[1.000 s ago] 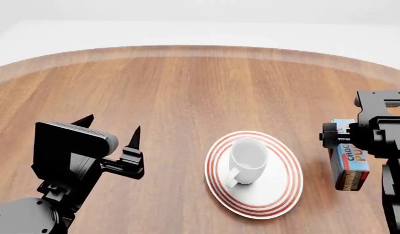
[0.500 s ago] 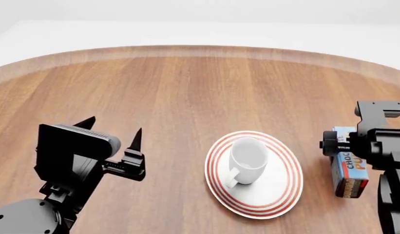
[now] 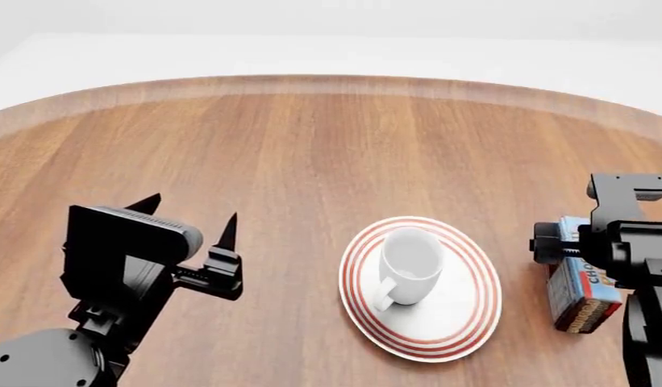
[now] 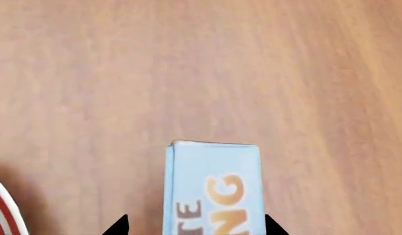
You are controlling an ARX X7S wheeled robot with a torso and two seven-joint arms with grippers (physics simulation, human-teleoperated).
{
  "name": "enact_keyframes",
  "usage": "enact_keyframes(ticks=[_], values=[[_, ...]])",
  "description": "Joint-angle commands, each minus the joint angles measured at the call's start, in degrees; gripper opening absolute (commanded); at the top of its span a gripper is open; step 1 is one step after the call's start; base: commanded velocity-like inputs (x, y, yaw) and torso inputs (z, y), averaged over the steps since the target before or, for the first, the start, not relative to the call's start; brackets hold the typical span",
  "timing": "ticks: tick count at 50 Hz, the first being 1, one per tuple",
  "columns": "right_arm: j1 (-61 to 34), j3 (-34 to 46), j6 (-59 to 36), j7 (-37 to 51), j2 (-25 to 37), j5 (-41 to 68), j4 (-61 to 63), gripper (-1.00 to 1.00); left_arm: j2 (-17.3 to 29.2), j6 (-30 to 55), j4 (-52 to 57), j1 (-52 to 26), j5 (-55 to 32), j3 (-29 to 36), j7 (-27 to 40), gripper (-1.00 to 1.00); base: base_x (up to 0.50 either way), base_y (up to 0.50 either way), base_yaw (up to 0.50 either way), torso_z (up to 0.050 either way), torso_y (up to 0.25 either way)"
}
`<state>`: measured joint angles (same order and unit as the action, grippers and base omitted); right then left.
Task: Pick up the white mug and put it on the plate, and put the chocolate pudding to the right of the plate.
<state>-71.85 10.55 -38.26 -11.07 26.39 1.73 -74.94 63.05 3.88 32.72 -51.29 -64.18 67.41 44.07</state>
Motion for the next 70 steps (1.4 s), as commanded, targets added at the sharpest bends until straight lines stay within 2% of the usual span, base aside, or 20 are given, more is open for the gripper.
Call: enact_keyframes(ticks=[1, 16, 22, 27, 45, 56, 70], values=[[-0.4, -1.1, 0.1, -1.6, -1.0, -1.9, 0.0, 1.0, -1.3, -0.6, 0.1, 0.6, 0.6, -1.4, -1.5, 1.0, 0.0, 0.0, 0.0, 0.0, 0.0], [-9.6, 3.9, -3.9, -3.2, 0.9, -5.1, 1.1, 1.0, -0.9, -1.1, 0.2, 1.1, 0.7, -1.7, -1.6, 1.0, 0.0, 0.0, 0.0, 0.0, 0.0], [-7.7, 4.3, -12.1, -4.1, 2.7, -5.5, 13.1, 1.0, -1.0, -1.0, 0.3, 1.1, 0.7, -1.7, -1.6, 1.0, 0.0, 0.0, 0.0, 0.0, 0.0], [-8.8, 5.1, -14.1, -4.6, 2.9, -6.2, 15.1, 1.0, -1.0, -1.3, 0.0, 1.3, 0.9, -1.7, -1.9, 1.0, 0.0, 0.0, 0.0, 0.0, 0.0], [-7.6, 9.5, -25.1, -11.8, 5.2, -7.1, 36.8, 1.0, -0.6, -2.2, 0.0, 2.0, 1.0, -2.0, -2.1, 1.0, 0.0, 0.0, 0.0, 0.0, 0.0], [-6.2, 13.3, -32.8, -17.1, 9.8, -7.7, 53.7, 1.0, -0.3, -1.8, 0.5, 1.6, 0.7, -2.4, -2.0, 1.0, 0.0, 0.0, 0.0, 0.0, 0.0], [-4.0, 14.2, -39.3, -21.8, 13.8, -6.4, 74.8, 1.0, 0.2, -1.7, 1.0, 1.4, 0.5, -2.7, -1.7, 1.0, 0.0, 0.0, 0.0, 0.0, 0.0]])
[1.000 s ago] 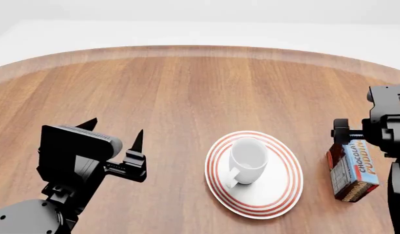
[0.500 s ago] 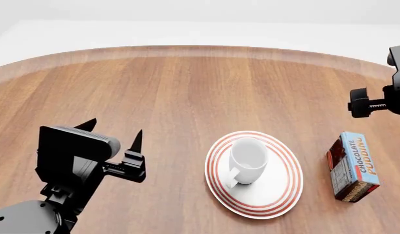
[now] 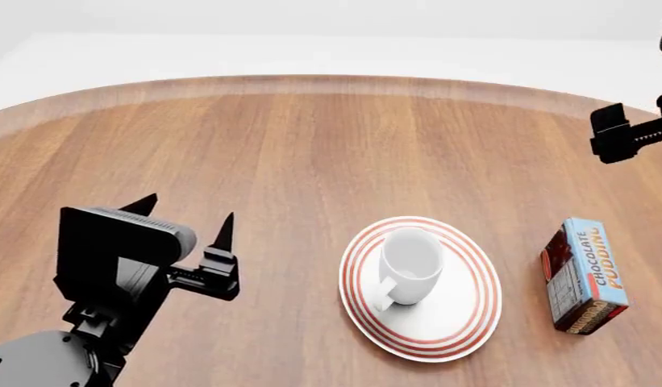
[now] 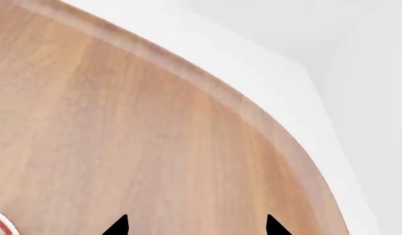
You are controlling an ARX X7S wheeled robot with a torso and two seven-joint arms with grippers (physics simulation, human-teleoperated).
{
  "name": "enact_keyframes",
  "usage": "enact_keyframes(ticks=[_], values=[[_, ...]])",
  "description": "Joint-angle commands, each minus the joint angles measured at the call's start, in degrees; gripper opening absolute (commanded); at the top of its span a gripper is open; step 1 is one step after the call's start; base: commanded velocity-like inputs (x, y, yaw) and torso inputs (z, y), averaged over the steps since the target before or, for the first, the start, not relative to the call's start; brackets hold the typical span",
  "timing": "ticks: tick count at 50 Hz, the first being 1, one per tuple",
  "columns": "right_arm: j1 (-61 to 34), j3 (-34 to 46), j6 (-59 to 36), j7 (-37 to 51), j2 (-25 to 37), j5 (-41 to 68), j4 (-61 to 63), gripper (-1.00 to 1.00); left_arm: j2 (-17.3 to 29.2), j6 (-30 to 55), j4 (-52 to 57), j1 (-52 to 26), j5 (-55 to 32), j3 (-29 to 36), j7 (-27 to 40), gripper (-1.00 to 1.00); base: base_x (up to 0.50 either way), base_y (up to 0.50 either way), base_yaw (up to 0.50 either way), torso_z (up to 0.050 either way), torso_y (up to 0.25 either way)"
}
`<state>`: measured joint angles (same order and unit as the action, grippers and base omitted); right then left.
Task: Pick up the white mug and put it on the plate, and put the chocolate pudding to the right of the plate.
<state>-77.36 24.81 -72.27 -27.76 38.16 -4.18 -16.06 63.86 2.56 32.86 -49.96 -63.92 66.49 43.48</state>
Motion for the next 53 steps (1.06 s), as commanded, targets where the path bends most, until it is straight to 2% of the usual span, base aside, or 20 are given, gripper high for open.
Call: enact_keyframes(ticks=[1, 27, 30, 34, 37, 44, 53], values=[[1.5, 0.0, -5.4, -5.2, 2.1, -0.4, 16.7, 1.0, -0.6, -0.3, 0.9, 0.1, 0.2, -1.8, -1.1, 1.0, 0.0, 0.0, 0.0, 0.0, 0.0], [11.0, -12.2, -17.7, -10.3, 6.8, -0.2, 50.5, 1.0, 1.5, -1.5, 2.1, 1.1, 0.4, -2.5, -0.2, 1.0, 0.0, 0.0, 0.0, 0.0, 0.0], [12.8, -14.3, -17.7, -16.7, 5.2, -7.9, 53.3, 1.0, 1.8, -1.9, 2.1, 1.4, 0.6, -2.5, -0.1, 1.0, 0.0, 0.0, 0.0, 0.0, 0.0], [14.6, -13.0, -17.7, -40.3, -0.7, -38.2, 56.3, 1.0, 2.4, -2.0, 3.0, 1.4, 0.8, -2.6, 0.6, 1.0, 0.0, 0.0, 0.0, 0.0, 0.0], [14.5, -13.0, -17.6, -49.0, -2.7, -49.0, 56.9, 1.0, 2.8, -2.0, 3.5, 1.5, 0.9, -2.7, 0.9, 1.0, 0.0, 0.0, 0.0, 0.0, 0.0], [15.6, -15.2, -17.6, -61.9, -5.9, -64.0, 60.8, 1.0, 4.2, -3.0, 4.6, 2.2, 1.5, -3.0, 1.8, 1.0, 0.0, 0.0, 0.0, 0.0, 0.0], [19.6, -19.2, -17.7, -62.2, -9.8, -66.3, 66.9, 1.0, 6.8, -5.2, 6.4, 3.7, 2.2, -3.4, 3.4, 1.0, 0.0, 0.0, 0.0, 0.0, 0.0]])
